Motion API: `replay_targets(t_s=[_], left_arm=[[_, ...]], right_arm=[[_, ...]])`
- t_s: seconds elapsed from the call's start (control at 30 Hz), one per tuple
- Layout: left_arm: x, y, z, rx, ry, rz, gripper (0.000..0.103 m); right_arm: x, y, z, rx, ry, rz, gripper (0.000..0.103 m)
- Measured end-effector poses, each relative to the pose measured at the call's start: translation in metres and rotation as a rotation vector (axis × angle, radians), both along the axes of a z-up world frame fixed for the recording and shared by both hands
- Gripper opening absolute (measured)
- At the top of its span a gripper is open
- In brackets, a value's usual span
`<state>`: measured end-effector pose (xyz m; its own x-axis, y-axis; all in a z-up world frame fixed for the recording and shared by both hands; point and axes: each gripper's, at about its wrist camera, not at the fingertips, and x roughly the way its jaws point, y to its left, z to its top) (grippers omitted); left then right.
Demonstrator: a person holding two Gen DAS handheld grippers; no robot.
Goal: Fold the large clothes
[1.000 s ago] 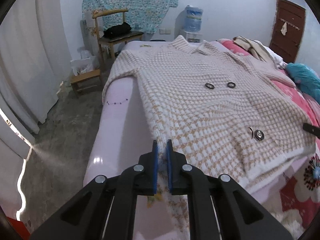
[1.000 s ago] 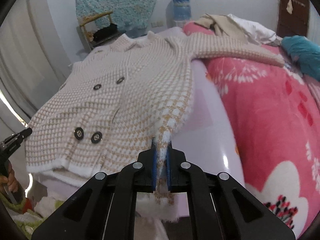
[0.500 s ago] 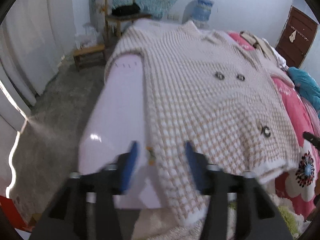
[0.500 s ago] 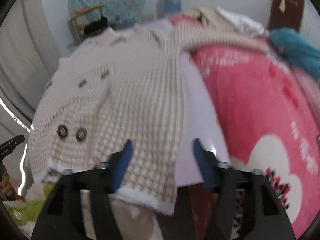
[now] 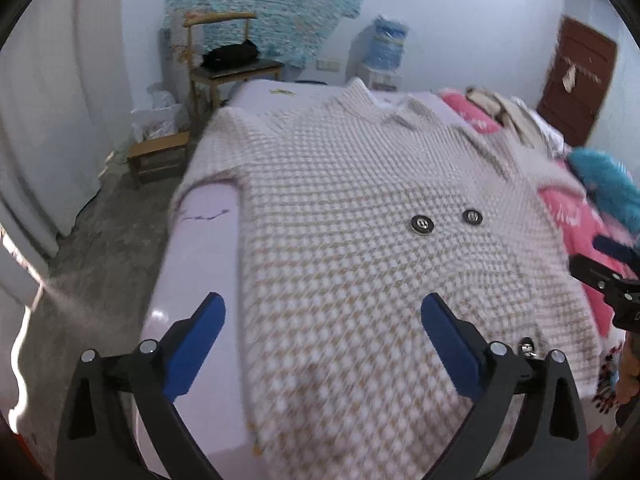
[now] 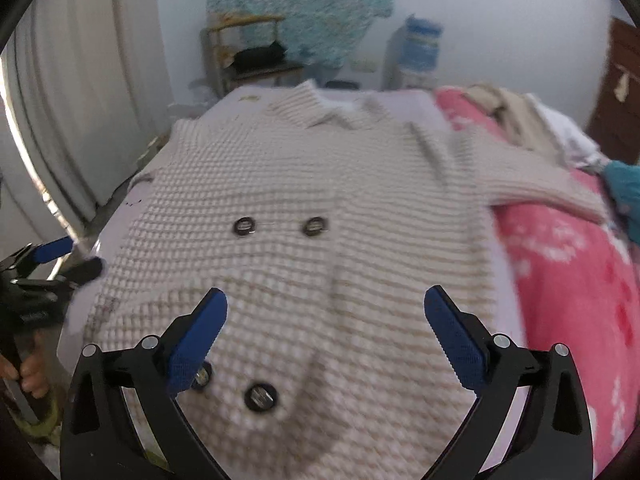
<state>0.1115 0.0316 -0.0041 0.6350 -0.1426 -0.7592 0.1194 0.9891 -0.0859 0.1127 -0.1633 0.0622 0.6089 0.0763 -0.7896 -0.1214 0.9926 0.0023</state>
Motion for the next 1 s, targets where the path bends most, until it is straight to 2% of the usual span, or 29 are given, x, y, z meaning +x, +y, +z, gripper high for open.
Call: replay_targets(t_s=[0.1,0.27,0.33,0.4,0.6,0.77,0.83,0.9,1.0], left_arm=[[0.022,-0.015,-0.021,0.039,0.061,-0.051,0.097],[0.042,-0.026,-0.057,0.100,0.155,-0.076,0.097],[0.041,-0.024,-0.062,0.090,0.143,-0.077,0.097],[0.039,-0.022,-0.063,0.085,0.134,-0.082,0.097],[0.035,-0.022,-0.064,0.086,0.127,-0.099,0.098],[0.038,-0.024,-0.064,0.091,0.145,-0.101,0.098],[0.040,-0.024,-0.063,0.091,0.144,-0.106,0.098],[0.042,-0.023,-0.062,0.091,0.152,-0.122,0.098],[0.046,-0.016,-0.058,0.039,0.167,-0.130,0.098]], right_arm=[[0.023,0.006,-0.026,0.016,0.075,0.006,0.095],[0.044,0.007,-0.064,-0.010,0.174,-0.009,0.095],[0.049,0.004,-0.078,-0.011,0.220,-0.018,0.095],[0.049,0.000,-0.084,0.004,0.229,-0.018,0.095],[0.047,-0.010,-0.090,0.067,0.229,-0.036,0.095],[0.044,-0.012,-0.090,0.063,0.211,-0.011,0.095],[0.045,-0.017,-0.088,0.061,0.233,-0.003,0.095],[0.048,-0.016,-0.076,0.088,0.232,0.000,0.095],[0.057,-0.008,-0.047,0.106,0.139,0.026,0.095]])
